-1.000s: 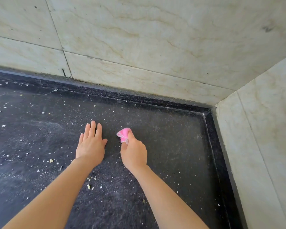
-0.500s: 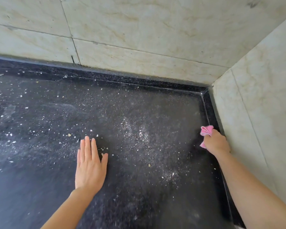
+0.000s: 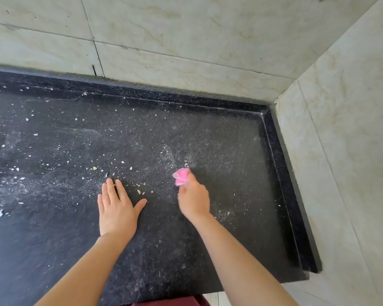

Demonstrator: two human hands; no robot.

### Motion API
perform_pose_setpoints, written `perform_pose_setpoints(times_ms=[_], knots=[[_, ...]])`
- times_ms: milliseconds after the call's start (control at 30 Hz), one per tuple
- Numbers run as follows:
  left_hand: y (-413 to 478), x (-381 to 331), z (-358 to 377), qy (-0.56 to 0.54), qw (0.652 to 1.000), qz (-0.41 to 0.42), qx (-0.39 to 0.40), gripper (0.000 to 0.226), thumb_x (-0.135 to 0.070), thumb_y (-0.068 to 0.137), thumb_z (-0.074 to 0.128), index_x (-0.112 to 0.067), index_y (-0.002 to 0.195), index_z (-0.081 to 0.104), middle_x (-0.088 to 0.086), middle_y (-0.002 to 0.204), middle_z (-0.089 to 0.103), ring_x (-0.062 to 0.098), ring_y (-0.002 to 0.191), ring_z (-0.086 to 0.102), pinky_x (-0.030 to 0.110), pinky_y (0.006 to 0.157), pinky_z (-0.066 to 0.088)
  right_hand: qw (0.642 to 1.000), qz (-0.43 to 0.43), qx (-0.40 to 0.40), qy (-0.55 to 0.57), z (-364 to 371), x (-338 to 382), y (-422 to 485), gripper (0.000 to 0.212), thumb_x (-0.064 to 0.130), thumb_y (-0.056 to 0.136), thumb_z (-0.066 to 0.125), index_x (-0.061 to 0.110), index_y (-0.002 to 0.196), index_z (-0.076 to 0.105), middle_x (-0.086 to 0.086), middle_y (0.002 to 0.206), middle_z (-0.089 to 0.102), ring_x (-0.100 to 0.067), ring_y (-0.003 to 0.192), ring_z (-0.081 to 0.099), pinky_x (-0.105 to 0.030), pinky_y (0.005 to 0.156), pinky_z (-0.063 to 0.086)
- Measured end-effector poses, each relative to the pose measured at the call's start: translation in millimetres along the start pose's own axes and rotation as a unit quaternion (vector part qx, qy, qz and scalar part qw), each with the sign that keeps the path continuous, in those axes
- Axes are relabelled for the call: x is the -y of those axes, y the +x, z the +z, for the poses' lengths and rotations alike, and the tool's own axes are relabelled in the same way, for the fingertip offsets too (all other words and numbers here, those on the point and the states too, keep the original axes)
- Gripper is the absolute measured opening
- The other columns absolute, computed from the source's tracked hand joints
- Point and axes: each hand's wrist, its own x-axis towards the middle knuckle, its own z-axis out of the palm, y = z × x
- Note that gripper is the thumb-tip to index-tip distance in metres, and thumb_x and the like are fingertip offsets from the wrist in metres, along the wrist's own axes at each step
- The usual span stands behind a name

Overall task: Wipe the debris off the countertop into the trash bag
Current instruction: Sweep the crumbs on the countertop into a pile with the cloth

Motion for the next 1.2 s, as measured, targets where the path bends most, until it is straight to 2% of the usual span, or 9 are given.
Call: perform_pose_setpoints(times_ms=[67, 167, 267, 400, 567, 767, 933, 1067, 1200], knots=[[0.8, -1.9, -2.2, 0.003, 1.0, -0.004, 0.008, 0.09, -0.052, 0.088, 0.051, 0.008, 0.146, 0.017, 0.028, 0.154, 0.013, 0.04, 0.144, 0.011, 0.05, 0.118, 0.011, 0.997, -0.018, 0.059, 0.038, 11.2, 9.6, -5.9, 0.046, 0.017, 0.097, 0.041, 0.027, 0.142, 0.042, -0.009, 0.108, 0.07, -0.033, 0.103, 0.062, -0.04, 0.087, 0.05], [4.0, -3.9, -5.6, 0.025, 0.999, -0.009, 0.03, 0.091, -0.056, 0.091, 0.042, 0.006, 0.148, 0.008, 0.026, 0.156, 0.006, 0.038, 0.146, 0.005, 0.046, 0.119, 0.007, 0.987, -0.025, 0.108, 0.116, -4.4, 7.4, -1.1, 0.038, 0.019, 0.09, 0.04, 0.027, 0.122, 0.058, 0.005, 0.087, 0.073, -0.017, 0.089, 0.067, -0.038, 0.084, 0.053], [6.5, -5.6, -8.2, 0.046, 0.998, -0.008, 0.033, 0.092, -0.057, 0.091, 0.04, 0.007, 0.147, 0.006, 0.027, 0.155, 0.008, 0.039, 0.145, 0.006, 0.046, 0.119, 0.008, 0.992, -0.001, 0.014, 0.127, -43.0, -19.4, 25.3, 0.027, 0.023, 0.086, 0.045, 0.026, 0.105, 0.064, 0.009, 0.074, 0.072, -0.01, 0.079, 0.068, -0.03, 0.075, 0.053], [9.2, -8.4, -12.7, 0.072, 0.996, -0.007, 0.047, 0.092, -0.058, 0.092, 0.034, 0.008, 0.147, 0.001, 0.028, 0.155, 0.005, 0.039, 0.145, 0.005, 0.046, 0.119, 0.007, 0.986, 0.116, -0.114, 0.041, -100.8, -84.2, 75.1, 0.026, 0.024, 0.088, 0.046, 0.018, 0.103, 0.067, 0.0, 0.09, 0.07, -0.022, 0.084, 0.061, -0.031, 0.073, 0.046], [7.8, -9.5, -15.8, 0.095, 0.994, -0.01, 0.062, 0.091, -0.06, 0.093, 0.029, 0.006, 0.147, -0.004, 0.027, 0.156, 0.001, 0.038, 0.146, 0.002, 0.043, 0.119, 0.006, 0.964, 0.247, -0.098, 0.02, -117.3, -119.9, 114.1, 0.033, 0.022, 0.096, 0.044, 0.002, 0.115, 0.061, -0.013, 0.1, 0.06, -0.032, 0.091, 0.057, -0.034, 0.079, 0.044], [6.2, -8.1, -16.4, 0.095, 0.993, -0.011, 0.063, 0.091, -0.06, 0.093, 0.028, 0.006, 0.147, -0.003, 0.027, 0.156, 0.001, 0.038, 0.146, 0.003, 0.043, 0.119, 0.007, 0.985, 0.115, -0.097, 0.084, -31.7, -16.2, 88.0, 0.036, 0.01, 0.089, 0.043, 0.019, 0.117, 0.063, -0.008, 0.109, 0.068, -0.032, 0.104, 0.061, -0.033, 0.084, 0.044], [6.1, -8.2, -15.0, 0.078, 0.995, -0.013, 0.055, 0.091, -0.059, 0.093, 0.034, 0.006, 0.147, 0.001, 0.026, 0.156, 0.004, 0.038, 0.145, 0.005, 0.044, 0.119, 0.008, 0.993, 0.008, 0.026, 0.112, 30.4, 48.0, 44.4, 0.037, 0.017, 0.094, 0.037, 0.023, 0.124, 0.057, -0.006, 0.102, 0.07, -0.027, 0.094, 0.065, -0.033, 0.076, 0.05], [5.7, -7.8, -15.3, 0.078, 0.996, -0.008, 0.051, 0.092, -0.06, 0.092, 0.036, 0.005, 0.148, 0.002, 0.025, 0.156, 0.006, 0.037, 0.145, 0.006, 0.044, 0.119, 0.008, 0.974, -0.035, 0.14, 0.172, 22.7, 49.7, 29.8, 0.036, 0.022, 0.092, 0.04, 0.031, 0.121, 0.06, 0.001, 0.086, 0.072, -0.016, 0.083, 0.069, -0.031, 0.073, 0.052], [1.5, -3.7, -16.8, 0.082, 0.995, -0.006, 0.049, 0.089, -0.06, 0.094, 0.027, 0.004, 0.148, -0.003, 0.022, 0.157, 0.0, 0.033, 0.147, 0.0, 0.043, 0.12, 0.004, 0.974, -0.022, 0.102, 0.202, -8.8, 19.1, 10.6, 0.036, 0.023, 0.087, 0.042, 0.032, 0.116, 0.062, 0.002, 0.085, 0.073, -0.015, 0.086, 0.07, -0.032, 0.079, 0.052]])
